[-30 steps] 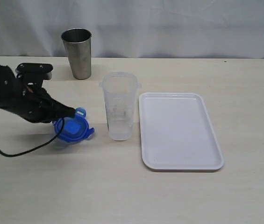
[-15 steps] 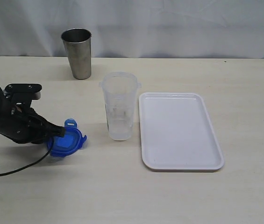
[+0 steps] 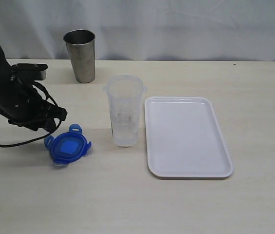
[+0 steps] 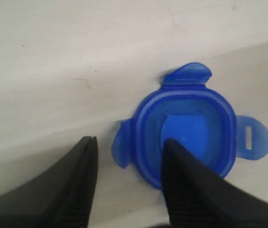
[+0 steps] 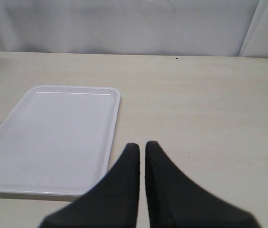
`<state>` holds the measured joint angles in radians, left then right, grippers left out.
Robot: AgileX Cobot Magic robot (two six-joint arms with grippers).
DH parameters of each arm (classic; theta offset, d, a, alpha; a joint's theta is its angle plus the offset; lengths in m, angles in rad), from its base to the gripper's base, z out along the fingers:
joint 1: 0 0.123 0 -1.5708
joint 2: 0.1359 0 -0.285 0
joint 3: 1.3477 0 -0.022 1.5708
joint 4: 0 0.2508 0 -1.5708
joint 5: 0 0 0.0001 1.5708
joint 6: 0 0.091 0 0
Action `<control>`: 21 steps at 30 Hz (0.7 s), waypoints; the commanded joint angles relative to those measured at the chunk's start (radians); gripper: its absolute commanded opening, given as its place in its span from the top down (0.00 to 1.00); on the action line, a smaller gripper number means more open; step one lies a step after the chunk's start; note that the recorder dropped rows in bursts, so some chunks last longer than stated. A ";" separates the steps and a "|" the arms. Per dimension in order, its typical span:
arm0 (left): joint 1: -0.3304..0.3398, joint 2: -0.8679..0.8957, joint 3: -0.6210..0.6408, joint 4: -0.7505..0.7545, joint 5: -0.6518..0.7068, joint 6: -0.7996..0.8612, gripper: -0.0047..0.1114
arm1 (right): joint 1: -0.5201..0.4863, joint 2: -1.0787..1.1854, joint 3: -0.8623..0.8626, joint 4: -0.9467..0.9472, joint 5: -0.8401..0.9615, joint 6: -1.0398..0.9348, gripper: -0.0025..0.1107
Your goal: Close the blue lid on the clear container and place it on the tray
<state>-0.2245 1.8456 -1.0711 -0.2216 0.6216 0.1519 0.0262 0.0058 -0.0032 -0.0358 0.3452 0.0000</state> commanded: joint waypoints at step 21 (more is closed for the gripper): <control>0.052 0.127 -0.163 -0.135 0.194 0.397 0.59 | 0.000 -0.006 0.003 -0.002 -0.001 0.000 0.94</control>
<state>-0.1835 1.9749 -1.1989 -0.3914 0.7702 0.5509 0.0262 0.0058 -0.0032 -0.0358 0.3470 0.0000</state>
